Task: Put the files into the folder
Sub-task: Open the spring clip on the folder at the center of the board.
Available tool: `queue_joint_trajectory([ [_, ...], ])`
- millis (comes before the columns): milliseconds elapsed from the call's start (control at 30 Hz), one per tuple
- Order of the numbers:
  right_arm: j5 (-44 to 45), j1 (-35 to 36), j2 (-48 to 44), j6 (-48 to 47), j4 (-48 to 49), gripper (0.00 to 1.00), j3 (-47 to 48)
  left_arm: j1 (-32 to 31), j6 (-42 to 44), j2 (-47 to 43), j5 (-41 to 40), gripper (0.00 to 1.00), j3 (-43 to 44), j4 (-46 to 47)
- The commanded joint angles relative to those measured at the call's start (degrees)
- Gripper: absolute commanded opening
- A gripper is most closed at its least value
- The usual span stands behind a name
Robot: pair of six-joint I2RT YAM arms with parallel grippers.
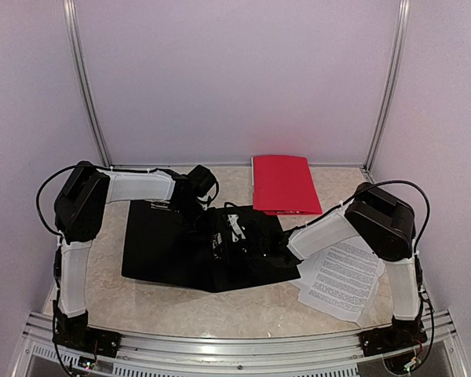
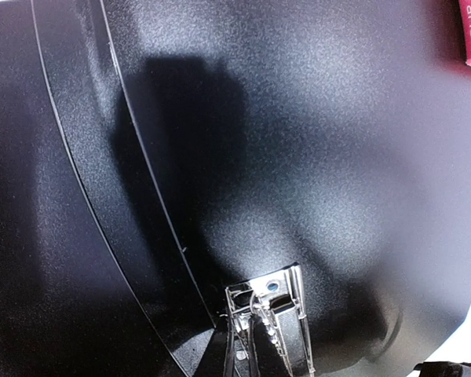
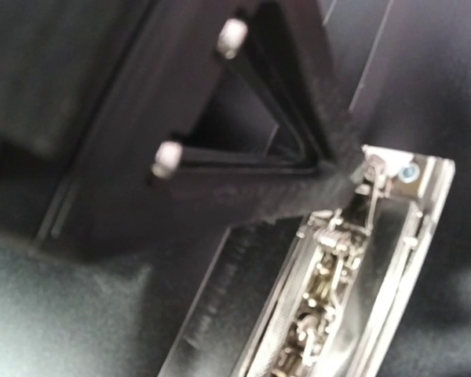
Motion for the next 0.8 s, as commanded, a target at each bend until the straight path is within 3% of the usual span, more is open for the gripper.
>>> queue_joint_trajectory([
  [0,-2.9,3.2,6.4,-0.7,-16.9,0.00,-4.9,-0.4,0.8,6.6,-1.4,0.06,-2.8,-3.3],
  [300,1.3,2.8,7.2,-3.1,-21.5,0.00,-4.5,-1.1,3.1,7.3,-3.0,0.05,-2.7,-3.8],
  [767,-0.6,1.3,3.4,-4.4,-20.2,0.00,-4.9,-2.8,8.2,7.9,-7.2,0.04,-4.0,-3.0],
])
